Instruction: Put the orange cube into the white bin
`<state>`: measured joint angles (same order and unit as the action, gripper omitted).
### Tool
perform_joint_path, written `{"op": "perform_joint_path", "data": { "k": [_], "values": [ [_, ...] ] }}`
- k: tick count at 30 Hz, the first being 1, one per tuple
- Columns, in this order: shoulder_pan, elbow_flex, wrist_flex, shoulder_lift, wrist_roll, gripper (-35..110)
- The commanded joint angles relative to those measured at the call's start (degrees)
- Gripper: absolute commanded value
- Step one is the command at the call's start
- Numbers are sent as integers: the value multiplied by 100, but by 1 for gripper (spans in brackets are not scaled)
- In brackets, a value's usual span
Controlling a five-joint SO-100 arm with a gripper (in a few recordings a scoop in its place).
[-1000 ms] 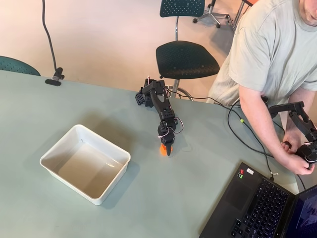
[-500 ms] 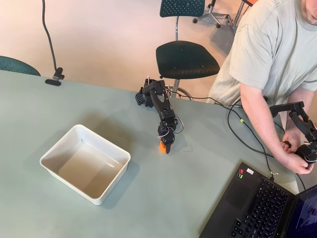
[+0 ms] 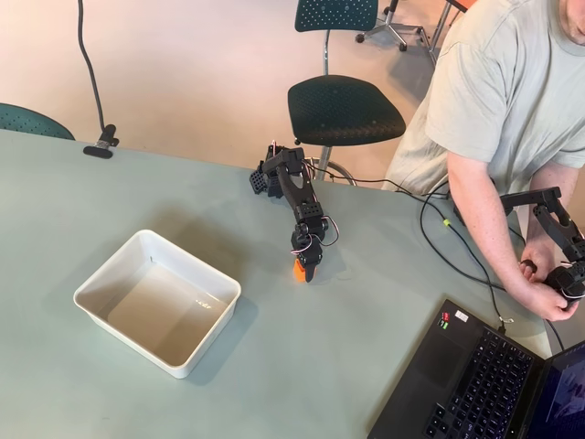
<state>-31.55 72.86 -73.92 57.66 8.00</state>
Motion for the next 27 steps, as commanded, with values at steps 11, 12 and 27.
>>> {"op": "perform_joint_path", "data": {
  "k": [11,12,27],
  "values": [
    [26,-132,-18,62,18,27],
    [26,-132,-18,70,18,27],
    [114,-387,-18,272,-9,27]
  ]
}}
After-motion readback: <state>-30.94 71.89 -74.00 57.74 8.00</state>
